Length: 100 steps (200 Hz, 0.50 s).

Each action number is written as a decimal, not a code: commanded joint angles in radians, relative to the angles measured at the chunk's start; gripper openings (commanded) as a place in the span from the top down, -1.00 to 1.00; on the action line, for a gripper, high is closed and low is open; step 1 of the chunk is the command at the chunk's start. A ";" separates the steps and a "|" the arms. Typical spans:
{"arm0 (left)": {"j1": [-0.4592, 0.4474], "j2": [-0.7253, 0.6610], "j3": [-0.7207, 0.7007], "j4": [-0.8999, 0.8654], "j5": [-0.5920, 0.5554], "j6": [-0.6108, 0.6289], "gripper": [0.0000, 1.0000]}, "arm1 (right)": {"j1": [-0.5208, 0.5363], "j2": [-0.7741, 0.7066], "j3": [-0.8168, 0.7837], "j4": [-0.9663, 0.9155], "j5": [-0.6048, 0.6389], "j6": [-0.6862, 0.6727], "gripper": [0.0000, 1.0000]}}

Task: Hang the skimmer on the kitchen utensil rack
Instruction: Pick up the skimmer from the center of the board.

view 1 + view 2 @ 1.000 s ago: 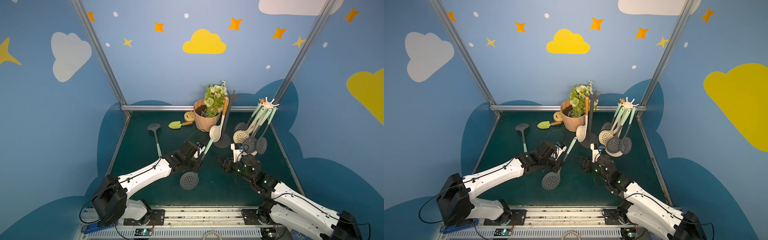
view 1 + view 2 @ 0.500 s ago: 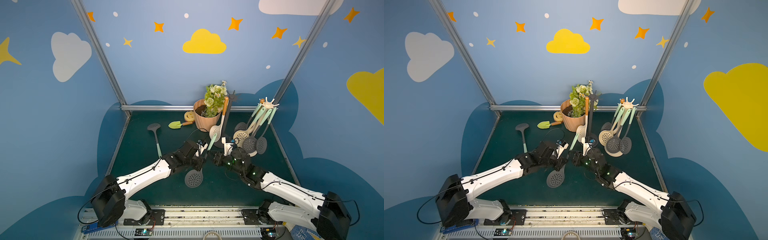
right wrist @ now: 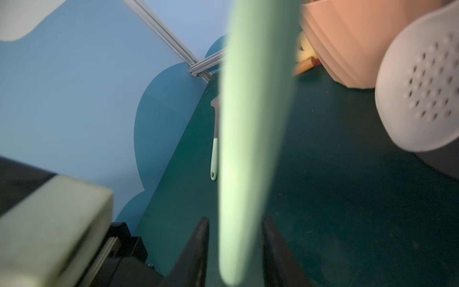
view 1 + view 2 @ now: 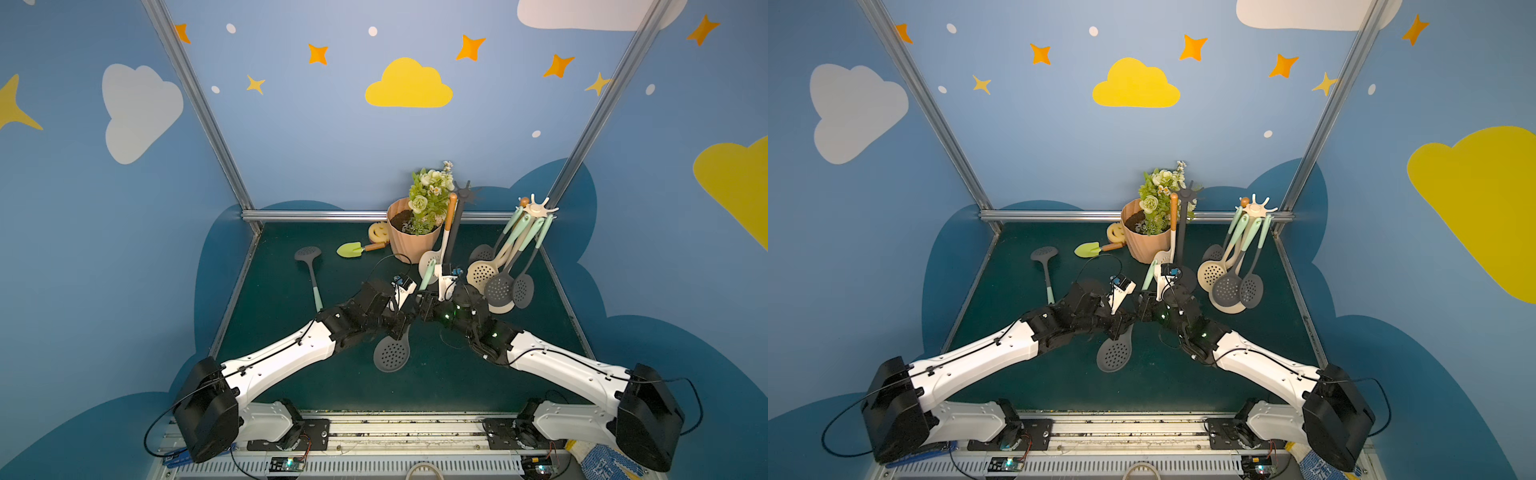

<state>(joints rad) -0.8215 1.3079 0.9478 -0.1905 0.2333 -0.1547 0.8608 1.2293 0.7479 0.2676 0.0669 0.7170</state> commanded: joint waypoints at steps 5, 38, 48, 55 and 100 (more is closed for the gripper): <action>-0.010 -0.022 -0.007 0.061 0.036 -0.007 0.80 | -0.016 -0.004 0.031 0.033 -0.026 -0.058 0.65; -0.010 -0.015 0.019 0.063 0.053 -0.008 0.60 | -0.061 -0.053 0.013 0.031 -0.110 -0.122 1.00; -0.010 -0.011 0.030 0.060 0.055 -0.011 0.48 | -0.075 -0.073 0.010 0.023 -0.142 -0.149 1.00; -0.010 -0.006 0.038 0.055 0.054 -0.015 0.39 | -0.087 -0.087 0.013 0.017 -0.181 -0.174 1.00; 0.020 0.024 0.096 0.050 0.170 0.016 0.19 | -0.191 -0.154 0.032 -0.030 -0.455 -0.269 1.00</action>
<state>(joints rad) -0.8234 1.3098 1.0019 -0.1593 0.3042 -0.1654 0.7128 1.1141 0.7544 0.2569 -0.2062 0.5167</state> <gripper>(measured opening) 0.400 0.096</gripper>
